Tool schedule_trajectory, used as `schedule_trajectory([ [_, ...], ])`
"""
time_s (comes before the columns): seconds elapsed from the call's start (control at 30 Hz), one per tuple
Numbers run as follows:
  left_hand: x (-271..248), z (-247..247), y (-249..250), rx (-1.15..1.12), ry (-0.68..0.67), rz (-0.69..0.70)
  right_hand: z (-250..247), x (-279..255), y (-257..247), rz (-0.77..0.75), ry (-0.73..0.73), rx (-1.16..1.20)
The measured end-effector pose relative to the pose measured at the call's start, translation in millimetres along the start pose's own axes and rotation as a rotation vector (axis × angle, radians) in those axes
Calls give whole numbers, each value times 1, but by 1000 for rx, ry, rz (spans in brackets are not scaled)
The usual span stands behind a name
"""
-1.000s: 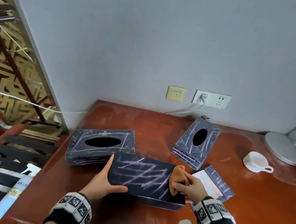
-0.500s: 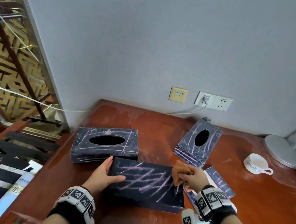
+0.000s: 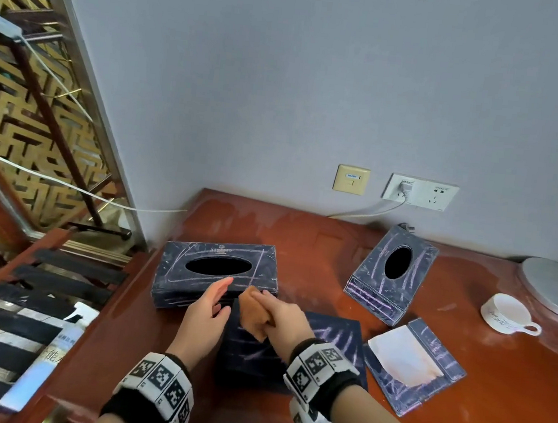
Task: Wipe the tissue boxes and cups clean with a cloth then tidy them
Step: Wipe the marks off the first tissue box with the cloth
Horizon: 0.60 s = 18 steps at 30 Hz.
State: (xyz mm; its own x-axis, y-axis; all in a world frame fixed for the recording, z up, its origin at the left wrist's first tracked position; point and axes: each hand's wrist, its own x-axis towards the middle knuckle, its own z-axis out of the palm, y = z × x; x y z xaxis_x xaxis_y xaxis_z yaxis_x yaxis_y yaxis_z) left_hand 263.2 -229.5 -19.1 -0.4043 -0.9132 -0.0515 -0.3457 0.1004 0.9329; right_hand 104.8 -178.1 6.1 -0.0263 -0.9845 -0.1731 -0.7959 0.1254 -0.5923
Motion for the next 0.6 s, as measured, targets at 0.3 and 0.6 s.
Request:
schedule_trajectory([
  [0.3,0,2,-10,150,-47,73,16,6,8,-51,-224,-135],
  [0.6,10,41,3,400,-318,57,-54,-48,107,194,-301,-372],
])
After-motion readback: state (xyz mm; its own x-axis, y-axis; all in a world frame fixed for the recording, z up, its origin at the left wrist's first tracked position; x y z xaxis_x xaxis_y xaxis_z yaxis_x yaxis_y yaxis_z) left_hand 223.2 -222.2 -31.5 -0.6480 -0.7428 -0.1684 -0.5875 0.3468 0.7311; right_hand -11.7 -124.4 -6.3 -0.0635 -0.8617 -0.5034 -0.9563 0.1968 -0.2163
